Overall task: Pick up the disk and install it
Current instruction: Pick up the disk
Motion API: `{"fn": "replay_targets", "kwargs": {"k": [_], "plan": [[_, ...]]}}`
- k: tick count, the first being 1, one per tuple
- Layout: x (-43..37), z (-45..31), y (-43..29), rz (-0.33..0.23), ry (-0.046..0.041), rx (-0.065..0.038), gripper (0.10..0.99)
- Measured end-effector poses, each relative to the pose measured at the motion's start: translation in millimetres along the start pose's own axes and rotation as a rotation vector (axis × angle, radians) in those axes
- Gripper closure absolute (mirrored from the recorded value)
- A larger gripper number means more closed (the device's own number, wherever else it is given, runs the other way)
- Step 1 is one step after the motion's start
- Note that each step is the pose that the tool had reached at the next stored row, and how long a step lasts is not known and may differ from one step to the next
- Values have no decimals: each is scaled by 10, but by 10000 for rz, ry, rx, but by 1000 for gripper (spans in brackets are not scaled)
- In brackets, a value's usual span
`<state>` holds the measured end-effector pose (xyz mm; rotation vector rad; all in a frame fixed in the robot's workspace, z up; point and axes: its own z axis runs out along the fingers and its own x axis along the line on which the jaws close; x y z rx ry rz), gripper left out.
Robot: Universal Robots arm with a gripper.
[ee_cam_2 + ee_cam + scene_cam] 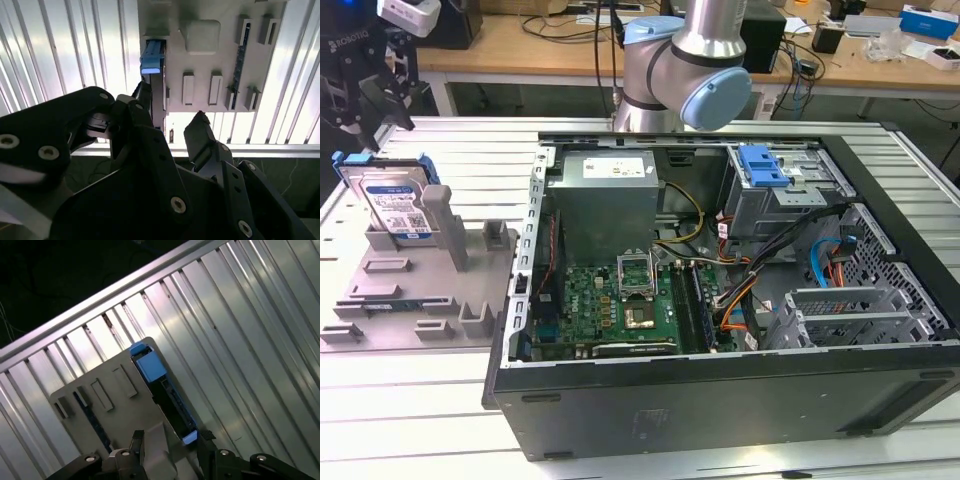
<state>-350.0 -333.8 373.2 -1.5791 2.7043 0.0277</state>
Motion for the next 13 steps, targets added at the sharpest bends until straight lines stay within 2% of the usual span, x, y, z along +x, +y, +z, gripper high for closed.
{"fn": "replay_targets", "kwargs": {"k": [13], "plan": [[1,47,-1,-2441,164,100,545]]}}
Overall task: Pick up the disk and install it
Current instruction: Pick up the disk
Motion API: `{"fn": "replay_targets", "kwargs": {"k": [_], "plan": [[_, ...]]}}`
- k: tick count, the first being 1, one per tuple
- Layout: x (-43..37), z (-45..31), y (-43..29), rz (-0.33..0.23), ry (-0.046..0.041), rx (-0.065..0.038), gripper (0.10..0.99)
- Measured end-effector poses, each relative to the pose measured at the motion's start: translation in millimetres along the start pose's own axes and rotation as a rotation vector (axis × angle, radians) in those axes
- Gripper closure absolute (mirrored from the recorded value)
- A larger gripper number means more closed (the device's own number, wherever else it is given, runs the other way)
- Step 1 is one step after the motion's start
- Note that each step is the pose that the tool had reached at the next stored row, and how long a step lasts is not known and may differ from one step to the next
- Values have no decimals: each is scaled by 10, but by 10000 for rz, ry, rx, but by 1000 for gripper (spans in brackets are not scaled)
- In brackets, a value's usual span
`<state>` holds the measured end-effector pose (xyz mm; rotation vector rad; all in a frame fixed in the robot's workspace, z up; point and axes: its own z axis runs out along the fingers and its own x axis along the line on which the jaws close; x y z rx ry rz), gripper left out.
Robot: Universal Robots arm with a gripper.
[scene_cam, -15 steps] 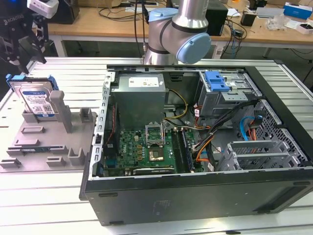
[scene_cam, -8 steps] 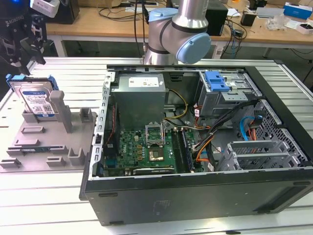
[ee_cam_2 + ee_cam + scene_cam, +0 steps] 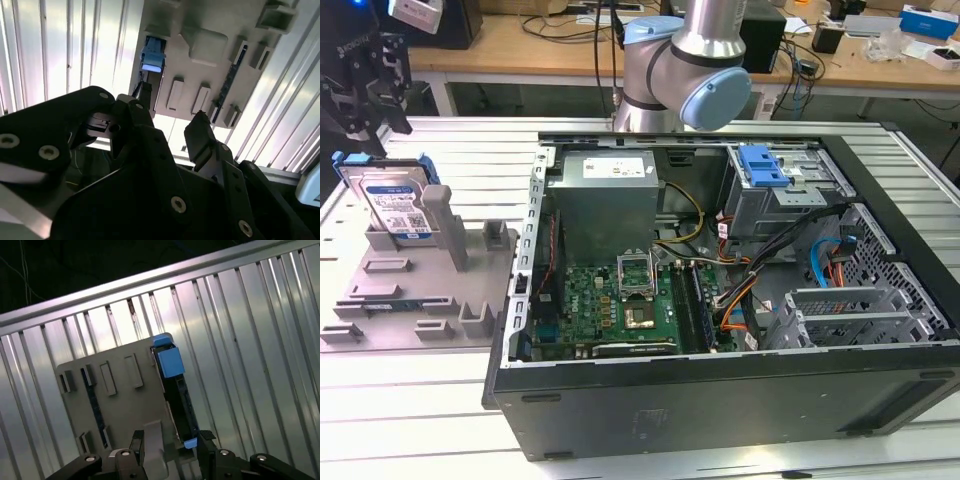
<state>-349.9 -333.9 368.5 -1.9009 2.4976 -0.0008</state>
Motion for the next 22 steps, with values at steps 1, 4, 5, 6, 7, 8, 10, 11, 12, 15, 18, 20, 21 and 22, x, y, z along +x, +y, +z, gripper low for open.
{"fn": "replay_targets", "kwargs": {"k": [1,4,5,6,7,8,10,11,12,15,18,20,21,22], "plan": [[0,3,0,-198,13,7,545],[-5,7,2,-541,90,32,545],[-5,7,2,-544,92,31,545],[-5,6,1,-545,97,31,545],[-6,7,2,-543,98,33,545],[-7,7,2,-543,99,34,545],[-25,7,6,-558,99,32,545],[-38,7,8,-593,99,33,545],[-49,7,11,-649,98,33,545],[-69,8,17,-1050,100,36,545],[-86,11,27,-1316,134,45,545],[-92,14,53,-1352,150,46,545],[-86,19,87,-1359,157,48,545],[-79,23,119,-1361,161,49,545]]}}
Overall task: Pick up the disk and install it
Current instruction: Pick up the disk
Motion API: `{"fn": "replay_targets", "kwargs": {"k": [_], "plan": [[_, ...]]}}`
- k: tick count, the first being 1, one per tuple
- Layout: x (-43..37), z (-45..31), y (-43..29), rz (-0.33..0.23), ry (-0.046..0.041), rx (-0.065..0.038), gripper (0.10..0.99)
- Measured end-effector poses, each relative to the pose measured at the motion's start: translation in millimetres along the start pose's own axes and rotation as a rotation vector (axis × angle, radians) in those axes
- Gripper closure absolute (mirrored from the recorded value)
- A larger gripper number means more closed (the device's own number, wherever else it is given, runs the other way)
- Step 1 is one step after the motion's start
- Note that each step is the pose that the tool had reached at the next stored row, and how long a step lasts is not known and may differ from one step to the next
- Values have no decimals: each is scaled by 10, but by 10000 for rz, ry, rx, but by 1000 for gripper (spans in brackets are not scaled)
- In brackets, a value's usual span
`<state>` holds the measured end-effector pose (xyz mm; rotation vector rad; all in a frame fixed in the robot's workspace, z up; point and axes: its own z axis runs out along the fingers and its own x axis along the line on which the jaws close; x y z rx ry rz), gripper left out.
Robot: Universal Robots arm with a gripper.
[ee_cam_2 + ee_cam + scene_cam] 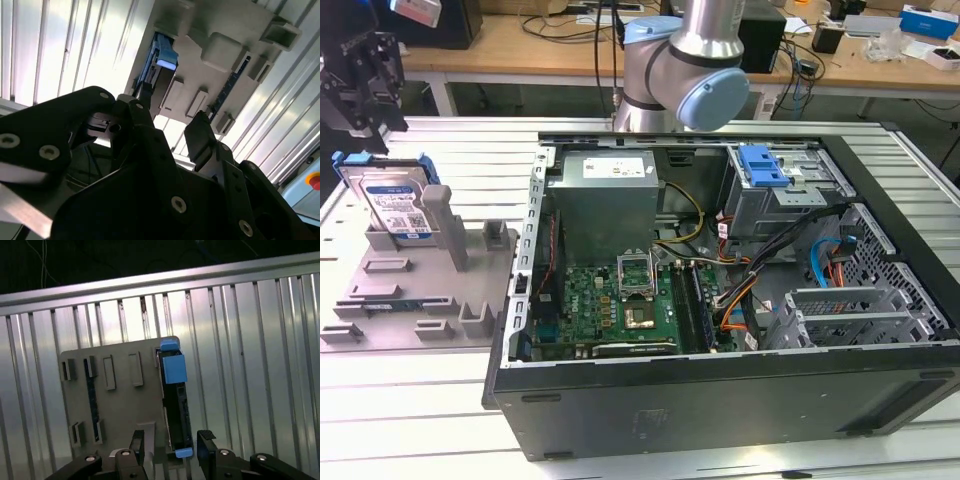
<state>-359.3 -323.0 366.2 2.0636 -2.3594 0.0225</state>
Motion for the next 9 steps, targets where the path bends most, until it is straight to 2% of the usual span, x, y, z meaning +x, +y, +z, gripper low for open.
{"fn": "replay_targets", "kwargs": {"k": [4,9], "plan": [[3,19,112,-26,3,2,545],[-32,35,189,-179,2,4,545]]}}
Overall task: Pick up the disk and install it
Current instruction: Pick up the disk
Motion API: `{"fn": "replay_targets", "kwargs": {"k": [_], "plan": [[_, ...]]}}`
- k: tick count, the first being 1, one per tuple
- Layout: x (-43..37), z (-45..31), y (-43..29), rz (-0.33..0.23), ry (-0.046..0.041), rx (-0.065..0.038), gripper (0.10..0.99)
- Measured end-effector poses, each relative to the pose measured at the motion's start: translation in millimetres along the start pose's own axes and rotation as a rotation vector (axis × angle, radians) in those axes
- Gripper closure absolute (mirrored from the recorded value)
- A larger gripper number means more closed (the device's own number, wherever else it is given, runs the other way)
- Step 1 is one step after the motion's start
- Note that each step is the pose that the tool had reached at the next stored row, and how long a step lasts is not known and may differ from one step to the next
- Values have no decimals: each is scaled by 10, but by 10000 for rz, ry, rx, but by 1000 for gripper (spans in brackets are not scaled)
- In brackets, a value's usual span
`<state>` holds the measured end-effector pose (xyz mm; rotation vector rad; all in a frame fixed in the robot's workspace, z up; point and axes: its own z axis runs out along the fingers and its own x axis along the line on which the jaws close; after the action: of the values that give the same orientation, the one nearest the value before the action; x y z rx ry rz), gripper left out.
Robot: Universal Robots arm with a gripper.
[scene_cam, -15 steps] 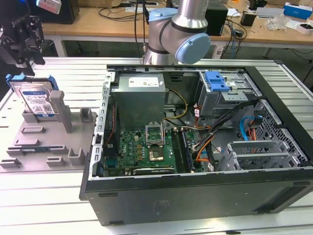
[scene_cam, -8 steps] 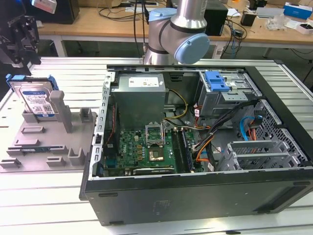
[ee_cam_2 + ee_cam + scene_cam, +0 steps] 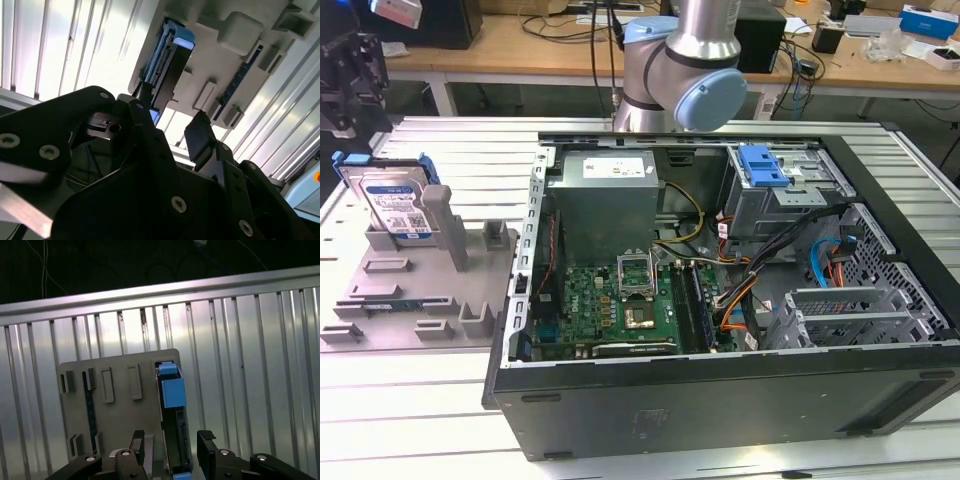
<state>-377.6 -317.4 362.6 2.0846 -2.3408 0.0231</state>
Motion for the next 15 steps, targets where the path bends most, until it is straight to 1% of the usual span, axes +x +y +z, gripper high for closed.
{"fn": "replay_targets", "kwargs": {"k": [2,8,11,15], "plan": [[-18,11,38,-100,-1,1,545],[-11,67,160,-357,-2,7,545],[-9,97,201,-503,-5,11,545],[-21,117,228,-814,-5,11,545]]}}
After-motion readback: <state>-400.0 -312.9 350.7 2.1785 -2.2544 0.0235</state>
